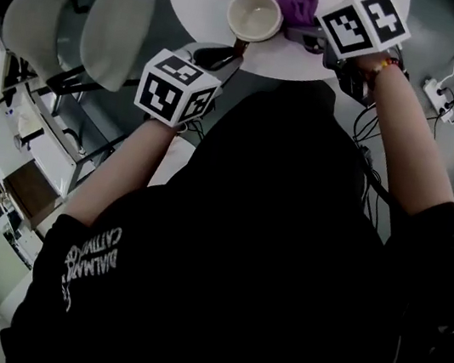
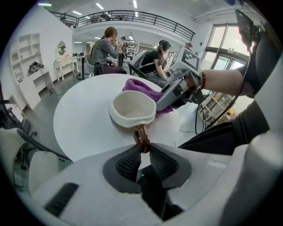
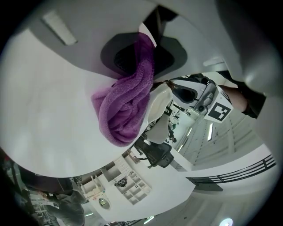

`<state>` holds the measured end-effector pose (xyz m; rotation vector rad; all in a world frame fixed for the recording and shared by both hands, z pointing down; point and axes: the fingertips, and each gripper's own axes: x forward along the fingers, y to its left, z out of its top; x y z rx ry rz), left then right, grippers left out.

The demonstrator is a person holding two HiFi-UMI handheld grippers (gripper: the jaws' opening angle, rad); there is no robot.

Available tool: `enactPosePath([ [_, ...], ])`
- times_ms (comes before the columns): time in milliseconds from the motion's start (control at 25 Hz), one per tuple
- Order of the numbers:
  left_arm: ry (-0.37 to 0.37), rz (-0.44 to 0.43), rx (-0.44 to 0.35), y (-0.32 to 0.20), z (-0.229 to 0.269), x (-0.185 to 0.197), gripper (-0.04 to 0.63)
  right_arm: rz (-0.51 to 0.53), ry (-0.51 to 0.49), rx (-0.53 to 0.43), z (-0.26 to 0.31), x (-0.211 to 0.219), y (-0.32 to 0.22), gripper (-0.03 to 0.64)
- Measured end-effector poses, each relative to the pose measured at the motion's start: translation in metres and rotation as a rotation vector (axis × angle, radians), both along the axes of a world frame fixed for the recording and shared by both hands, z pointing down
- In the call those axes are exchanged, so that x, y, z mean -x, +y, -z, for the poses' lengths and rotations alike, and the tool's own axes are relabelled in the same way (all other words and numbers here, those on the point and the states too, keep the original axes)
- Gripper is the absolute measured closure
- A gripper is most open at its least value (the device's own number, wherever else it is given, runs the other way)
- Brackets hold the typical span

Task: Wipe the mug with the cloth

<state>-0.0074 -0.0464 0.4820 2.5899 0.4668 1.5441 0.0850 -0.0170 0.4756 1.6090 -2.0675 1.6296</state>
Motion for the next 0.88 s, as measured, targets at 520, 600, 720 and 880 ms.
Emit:
enactPosePath([
  [520,-0.014,-0.141,-0.056,0.033,-0.004,0.013,0.531,-0.020,0.028,-0.022,-0.005,0.049,0.030,0.566],
  [600,-0.016,-0.146,-0.052,0.037,-0.005,0.015,0.531,-0.038,0.047,-0.027,-0.006,0.054,0.031,0.566],
  [720,-0.018,-0.158,-0.040,0.044,-0.005,0.017,0.531,-0.089,0.043,-0.039,-0.006,0.062,0.032,0.566],
  [880,-0.024,-0.172,-0.038,0.050,-0.003,0.019,0.529,-0.174,0.021,-0.050,-0.005,0.071,0.028,0.566],
])
